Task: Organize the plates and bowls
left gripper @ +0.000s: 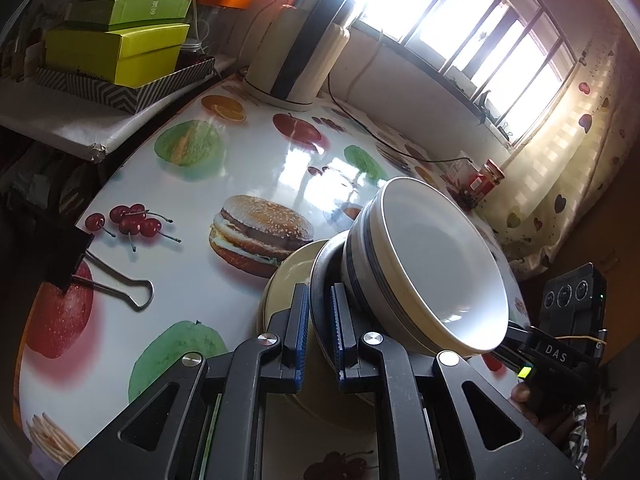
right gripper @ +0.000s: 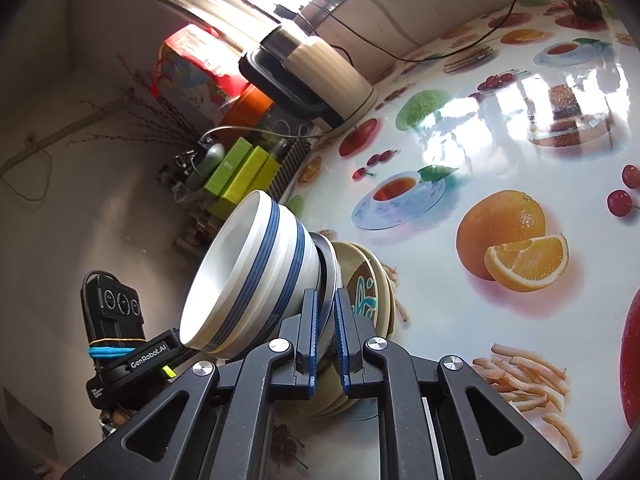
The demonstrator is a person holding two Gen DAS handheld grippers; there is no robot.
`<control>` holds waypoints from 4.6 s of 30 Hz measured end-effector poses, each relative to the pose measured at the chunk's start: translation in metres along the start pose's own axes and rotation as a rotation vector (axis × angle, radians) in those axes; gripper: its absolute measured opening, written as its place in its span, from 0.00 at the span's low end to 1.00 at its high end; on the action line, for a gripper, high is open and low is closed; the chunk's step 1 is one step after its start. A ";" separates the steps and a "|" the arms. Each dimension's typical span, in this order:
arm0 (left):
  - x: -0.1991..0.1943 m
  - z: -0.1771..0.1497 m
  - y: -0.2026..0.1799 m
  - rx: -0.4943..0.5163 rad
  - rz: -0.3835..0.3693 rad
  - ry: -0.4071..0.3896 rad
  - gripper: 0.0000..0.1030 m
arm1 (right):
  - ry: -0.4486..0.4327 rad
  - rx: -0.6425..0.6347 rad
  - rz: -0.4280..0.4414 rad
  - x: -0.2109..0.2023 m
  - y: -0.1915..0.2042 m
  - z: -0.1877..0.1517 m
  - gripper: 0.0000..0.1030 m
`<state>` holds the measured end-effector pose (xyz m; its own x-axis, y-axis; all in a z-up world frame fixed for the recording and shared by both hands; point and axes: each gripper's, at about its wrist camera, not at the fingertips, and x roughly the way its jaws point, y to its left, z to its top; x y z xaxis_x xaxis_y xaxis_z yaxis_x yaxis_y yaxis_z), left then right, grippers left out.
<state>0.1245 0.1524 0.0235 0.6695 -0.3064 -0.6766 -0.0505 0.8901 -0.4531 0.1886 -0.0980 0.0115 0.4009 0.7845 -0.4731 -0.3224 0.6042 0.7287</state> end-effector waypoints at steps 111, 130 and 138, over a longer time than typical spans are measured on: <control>-0.028 -0.121 -0.061 0.212 0.393 0.016 0.39 | 0.020 -0.372 -0.583 -0.034 0.059 -0.109 0.70; -0.032 -0.122 -0.063 0.219 0.396 0.001 0.39 | 0.019 -0.377 -0.581 -0.035 0.061 -0.110 0.70; -0.033 -0.123 -0.064 0.220 0.395 -0.001 0.39 | 0.018 -0.376 -0.581 -0.035 0.061 -0.111 0.70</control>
<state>0.0148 0.0645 0.0034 0.6315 0.0717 -0.7721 -0.1436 0.9893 -0.0256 0.0599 -0.0728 0.0178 0.5857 0.3192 -0.7450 -0.3363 0.9320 0.1350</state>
